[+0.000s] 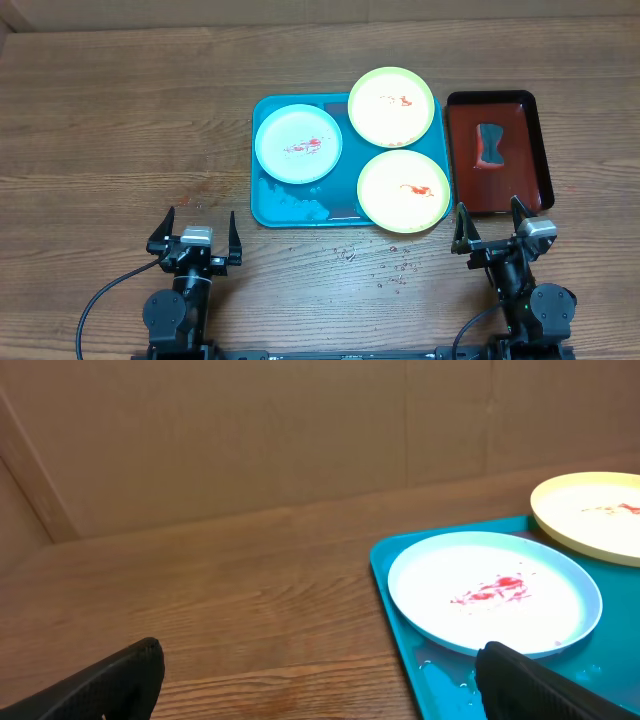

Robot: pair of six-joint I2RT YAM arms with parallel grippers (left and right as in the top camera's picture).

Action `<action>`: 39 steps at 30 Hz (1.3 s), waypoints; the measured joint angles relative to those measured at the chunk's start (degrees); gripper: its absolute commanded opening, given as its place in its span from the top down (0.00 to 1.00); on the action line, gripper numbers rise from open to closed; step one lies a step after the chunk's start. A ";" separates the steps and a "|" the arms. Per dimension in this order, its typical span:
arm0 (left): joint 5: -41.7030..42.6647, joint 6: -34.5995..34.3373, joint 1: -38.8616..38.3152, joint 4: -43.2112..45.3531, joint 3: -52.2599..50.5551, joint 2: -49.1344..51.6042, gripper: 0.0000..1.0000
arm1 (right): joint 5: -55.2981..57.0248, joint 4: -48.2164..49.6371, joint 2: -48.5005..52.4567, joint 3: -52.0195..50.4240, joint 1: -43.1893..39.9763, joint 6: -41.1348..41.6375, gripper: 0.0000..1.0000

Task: Clean dirty plates on tray and stack at the side

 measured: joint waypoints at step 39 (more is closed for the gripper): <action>11.72 -3.91 0.00 -10.64 28.06 28.63 0.00 | -9.66 -6.69 15.34 17.90 0.02 1.49 0.00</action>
